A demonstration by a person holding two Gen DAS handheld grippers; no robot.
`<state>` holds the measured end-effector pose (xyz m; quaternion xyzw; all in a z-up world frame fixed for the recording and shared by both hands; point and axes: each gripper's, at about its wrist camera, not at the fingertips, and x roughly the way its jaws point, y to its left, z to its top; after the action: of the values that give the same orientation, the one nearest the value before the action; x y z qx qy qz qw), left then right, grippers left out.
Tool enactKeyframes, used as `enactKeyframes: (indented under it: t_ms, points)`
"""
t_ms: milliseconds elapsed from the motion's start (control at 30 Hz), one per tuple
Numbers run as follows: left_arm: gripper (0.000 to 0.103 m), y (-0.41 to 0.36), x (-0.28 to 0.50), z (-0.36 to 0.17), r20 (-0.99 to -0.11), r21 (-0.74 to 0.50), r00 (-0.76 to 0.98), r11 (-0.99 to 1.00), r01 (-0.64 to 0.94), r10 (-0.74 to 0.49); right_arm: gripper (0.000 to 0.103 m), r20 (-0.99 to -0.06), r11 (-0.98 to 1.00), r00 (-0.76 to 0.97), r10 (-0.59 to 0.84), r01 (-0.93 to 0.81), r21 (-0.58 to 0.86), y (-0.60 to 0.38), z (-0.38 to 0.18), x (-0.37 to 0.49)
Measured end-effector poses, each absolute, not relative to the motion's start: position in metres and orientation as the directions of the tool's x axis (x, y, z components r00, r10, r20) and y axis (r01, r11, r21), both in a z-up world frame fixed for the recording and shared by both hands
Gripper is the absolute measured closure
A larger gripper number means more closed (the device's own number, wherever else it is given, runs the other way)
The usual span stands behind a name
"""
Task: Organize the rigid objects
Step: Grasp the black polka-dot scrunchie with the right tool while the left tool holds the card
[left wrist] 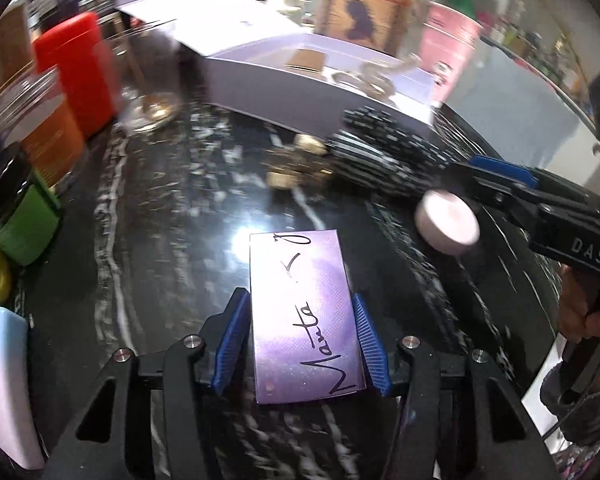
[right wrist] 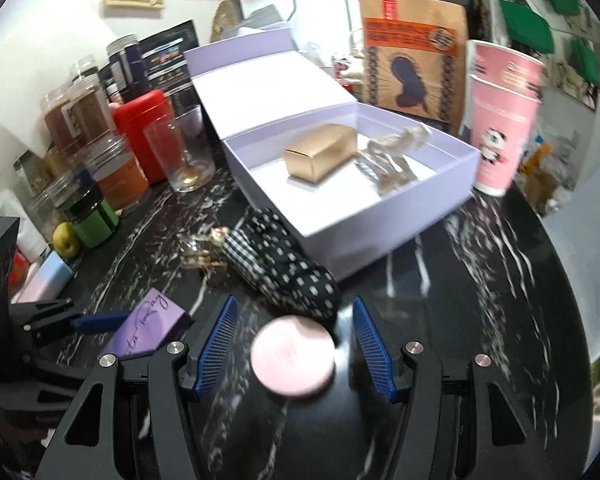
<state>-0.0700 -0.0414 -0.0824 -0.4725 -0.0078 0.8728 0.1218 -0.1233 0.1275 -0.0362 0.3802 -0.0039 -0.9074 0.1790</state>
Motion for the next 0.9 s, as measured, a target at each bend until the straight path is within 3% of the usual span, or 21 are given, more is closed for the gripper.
enactKeyframes:
  t_ms: [333,400,533,733,900]
  points:
    - [0.051,-0.066,-0.087,-0.086,-0.808,-0.14,-0.554,-0.979,-0.148,0.2,0.043,-0.728,-0.932,-0.601,-0.33,0.328,0.153,0.121,-0.043,-0.158]
    - [0.051,-0.066,-0.086,-0.086,-0.806,-0.138,-0.558,-0.979,-0.148,0.198,0.047,-0.74,-0.93,-0.583,-0.336,0.33,0.162,0.119,-0.046,-0.162]
    - [0.05,-0.064,-0.09,-0.086,-0.809,-0.128,-0.554,-0.979,-0.159,0.196,0.067,-0.77,-0.934,-0.549,-0.326,0.311,0.174,0.117,-0.054,-0.169]
    - [0.051,-0.057,-0.091,-0.088,-0.806,-0.076,-0.569,-0.982,-0.174,0.163,0.074,-0.751,-0.926,-0.558,-0.352,0.323,0.194,0.12,-0.05,-0.159]
    - [0.052,-0.059,-0.09,-0.087,-0.798,-0.108,-0.576,-0.982,-0.153,0.178,0.077,-0.736,-0.919,-0.566,-0.371,0.336,0.205,0.122,-0.044,-0.147]
